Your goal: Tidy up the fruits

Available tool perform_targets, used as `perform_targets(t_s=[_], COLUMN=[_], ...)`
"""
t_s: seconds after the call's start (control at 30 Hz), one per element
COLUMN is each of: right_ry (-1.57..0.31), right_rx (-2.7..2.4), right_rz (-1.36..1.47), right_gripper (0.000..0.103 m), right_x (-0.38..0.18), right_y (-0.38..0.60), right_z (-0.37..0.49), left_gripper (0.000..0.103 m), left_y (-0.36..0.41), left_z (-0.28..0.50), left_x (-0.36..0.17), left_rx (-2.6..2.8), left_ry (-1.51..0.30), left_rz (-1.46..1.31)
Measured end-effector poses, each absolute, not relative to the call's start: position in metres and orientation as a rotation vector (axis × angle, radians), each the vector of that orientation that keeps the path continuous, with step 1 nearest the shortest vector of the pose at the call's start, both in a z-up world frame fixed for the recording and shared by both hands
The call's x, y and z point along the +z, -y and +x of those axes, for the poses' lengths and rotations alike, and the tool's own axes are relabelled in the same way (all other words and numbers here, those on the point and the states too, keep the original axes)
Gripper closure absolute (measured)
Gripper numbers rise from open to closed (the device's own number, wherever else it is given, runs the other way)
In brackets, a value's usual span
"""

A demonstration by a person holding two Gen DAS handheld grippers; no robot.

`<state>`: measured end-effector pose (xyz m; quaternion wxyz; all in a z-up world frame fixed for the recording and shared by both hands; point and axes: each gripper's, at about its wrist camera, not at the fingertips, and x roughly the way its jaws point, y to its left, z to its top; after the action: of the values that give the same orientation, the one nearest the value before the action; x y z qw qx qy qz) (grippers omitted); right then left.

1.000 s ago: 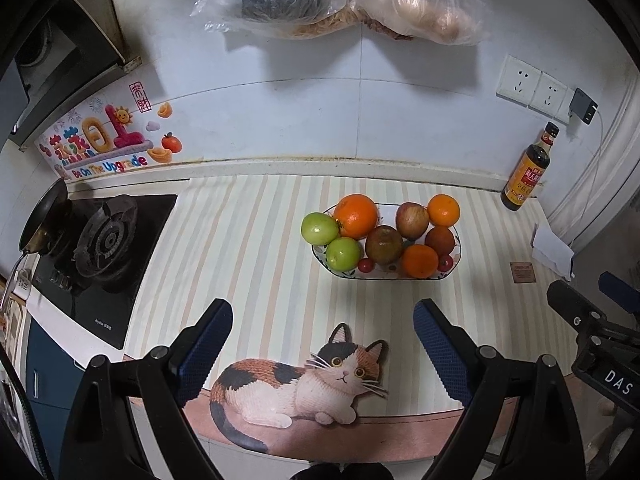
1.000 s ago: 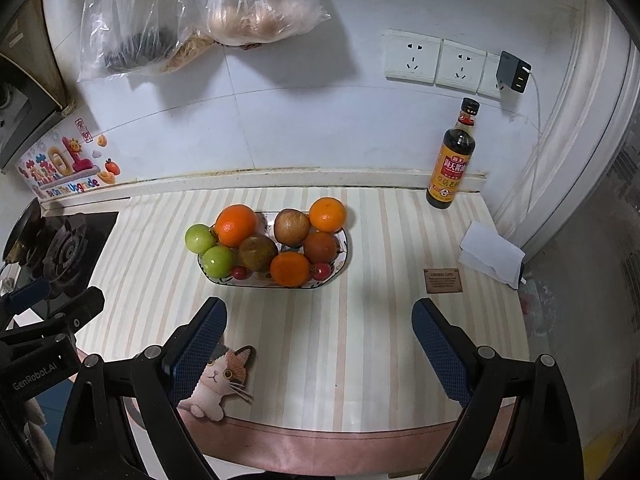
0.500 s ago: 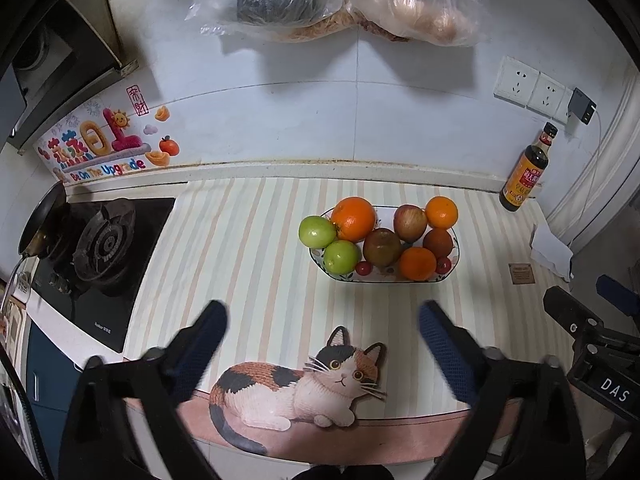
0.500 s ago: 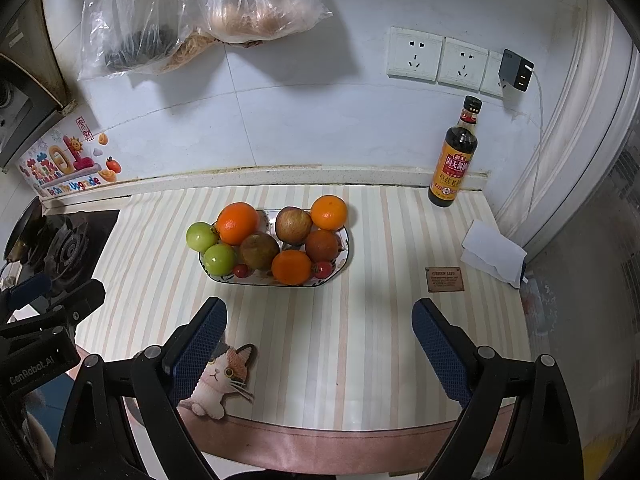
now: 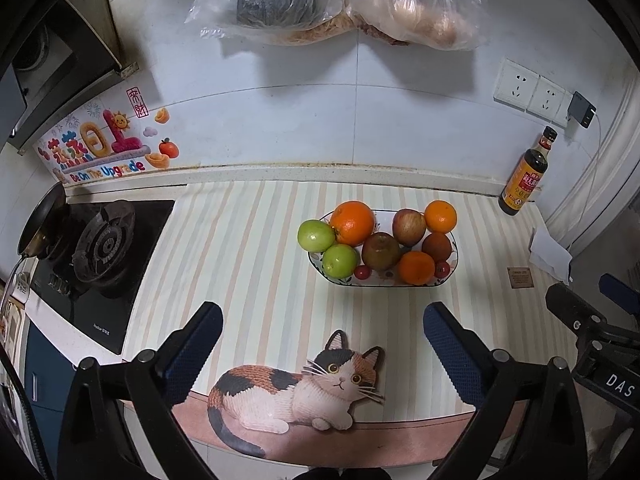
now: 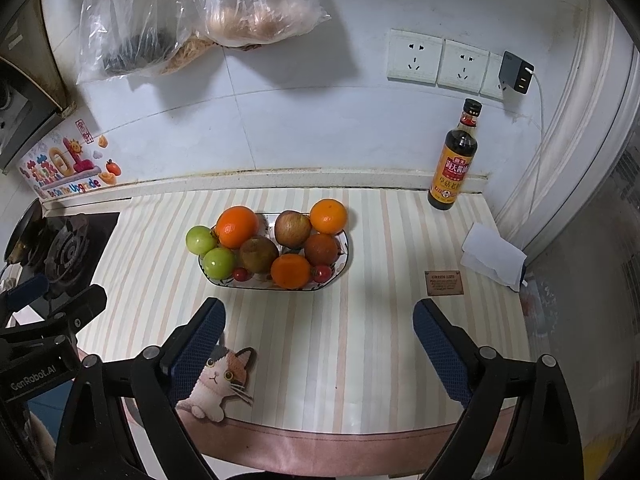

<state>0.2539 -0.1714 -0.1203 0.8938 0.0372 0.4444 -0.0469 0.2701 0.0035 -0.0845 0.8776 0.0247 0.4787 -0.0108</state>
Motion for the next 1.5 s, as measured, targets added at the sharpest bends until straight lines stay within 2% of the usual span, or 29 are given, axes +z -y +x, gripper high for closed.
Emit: perform_targets(t_s=[1.5], right_ry=[-0.911], right_rx=[-0.094], right_rz=[0.07], right_gripper=[0.002], right_x=[-0.116], right_y=[0.17], right_z=[0.233], left_gripper=[0.0], left_y=[-0.005], left_z=[0.247], left_x=[-0.076], left_rx=[-0.017], left_ry=[-0.975], left_rz=[0.033])
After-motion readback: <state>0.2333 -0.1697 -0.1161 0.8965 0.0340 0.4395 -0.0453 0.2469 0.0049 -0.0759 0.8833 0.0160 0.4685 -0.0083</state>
